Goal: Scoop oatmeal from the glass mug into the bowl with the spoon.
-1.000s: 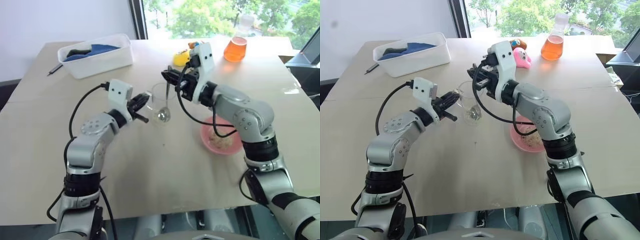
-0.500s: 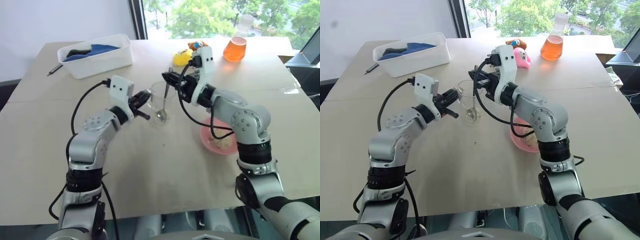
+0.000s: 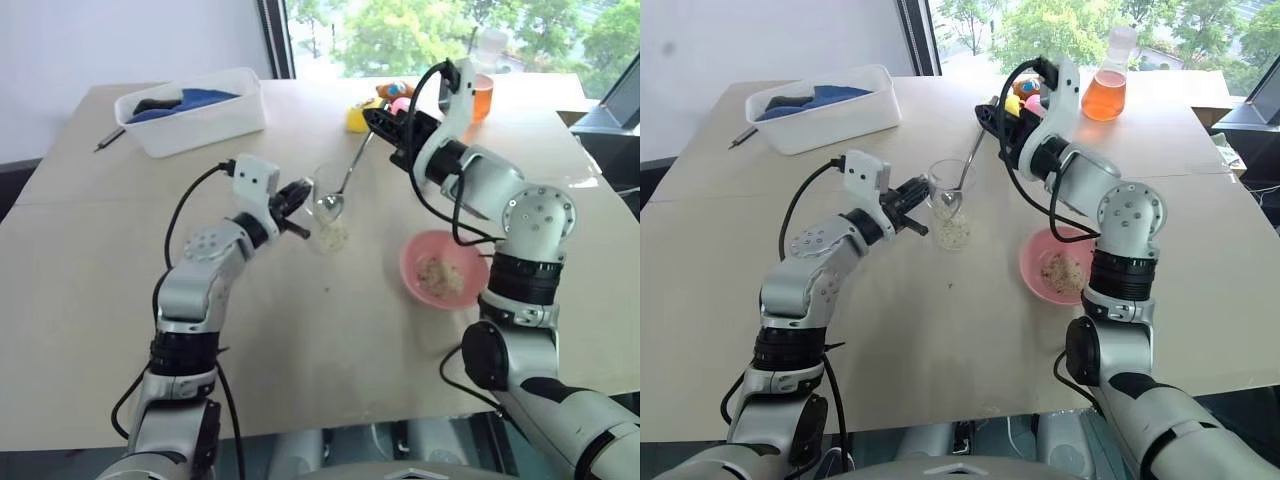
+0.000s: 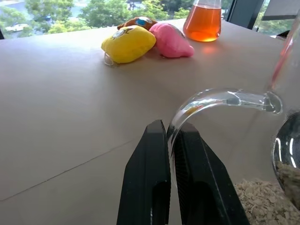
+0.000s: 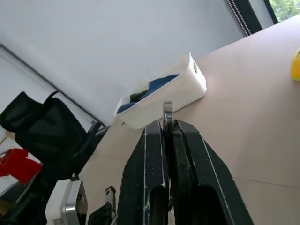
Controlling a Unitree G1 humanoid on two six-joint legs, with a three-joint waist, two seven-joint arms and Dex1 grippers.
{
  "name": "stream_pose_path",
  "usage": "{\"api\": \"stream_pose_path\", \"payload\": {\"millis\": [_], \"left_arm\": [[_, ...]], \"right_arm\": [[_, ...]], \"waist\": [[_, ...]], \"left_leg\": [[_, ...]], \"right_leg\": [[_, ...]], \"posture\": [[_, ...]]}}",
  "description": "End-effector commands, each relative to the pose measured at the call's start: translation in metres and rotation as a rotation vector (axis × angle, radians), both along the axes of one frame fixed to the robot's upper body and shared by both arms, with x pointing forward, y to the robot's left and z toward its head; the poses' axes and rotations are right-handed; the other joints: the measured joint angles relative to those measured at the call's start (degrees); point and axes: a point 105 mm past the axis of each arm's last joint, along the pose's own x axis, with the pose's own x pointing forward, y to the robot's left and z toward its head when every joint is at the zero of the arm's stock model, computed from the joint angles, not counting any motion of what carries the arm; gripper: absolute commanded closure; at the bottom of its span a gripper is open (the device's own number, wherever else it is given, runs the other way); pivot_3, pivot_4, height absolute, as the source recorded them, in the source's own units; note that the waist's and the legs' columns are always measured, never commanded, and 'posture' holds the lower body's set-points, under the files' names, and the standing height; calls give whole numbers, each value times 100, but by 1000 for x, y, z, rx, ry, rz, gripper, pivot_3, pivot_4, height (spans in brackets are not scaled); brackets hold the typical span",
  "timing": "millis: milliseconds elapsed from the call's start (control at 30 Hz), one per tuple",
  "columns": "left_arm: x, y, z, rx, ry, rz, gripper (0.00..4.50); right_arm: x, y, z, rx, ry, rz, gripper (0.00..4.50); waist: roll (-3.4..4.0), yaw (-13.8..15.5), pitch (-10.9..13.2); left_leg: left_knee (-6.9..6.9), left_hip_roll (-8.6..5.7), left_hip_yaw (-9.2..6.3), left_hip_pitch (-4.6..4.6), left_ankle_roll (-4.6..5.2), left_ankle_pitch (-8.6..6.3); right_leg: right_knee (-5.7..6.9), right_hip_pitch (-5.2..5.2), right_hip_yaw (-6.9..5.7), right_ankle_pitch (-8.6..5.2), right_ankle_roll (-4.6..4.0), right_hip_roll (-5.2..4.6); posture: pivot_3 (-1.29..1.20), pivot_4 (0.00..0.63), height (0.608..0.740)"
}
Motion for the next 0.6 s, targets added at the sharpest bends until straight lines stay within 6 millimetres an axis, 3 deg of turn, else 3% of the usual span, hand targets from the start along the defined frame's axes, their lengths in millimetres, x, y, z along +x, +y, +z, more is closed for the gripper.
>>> {"api": "stream_pose_path", "payload": {"millis": [33,267,600], "left_arm": [[-1,-7,20,-8,-96,-30,4288],[1,-10,20,-41,-138,-34,4288],[1,-15,19,-70,-151,-50,4288]], "right_arm": [[-2,-10,21,62,-31,-11,4500],[3,-31,28,129,4,-59,4500],[7,-46,37,213,29,-100,4500]], "waist": [[0,-2,0],[0,-1,0],[0,-2,0]], "left_leg": [[0,0,0,0,0,0],[0,0,1,0,0,0],[0,0,1,0,0,0]], "right_leg": [[0,0,0,0,0,0],[0,0,0,0,0,0],[0,0,1,0,0,-1]], "posture": [[0,150,740],[0,150,740],[0,150,740]]}}
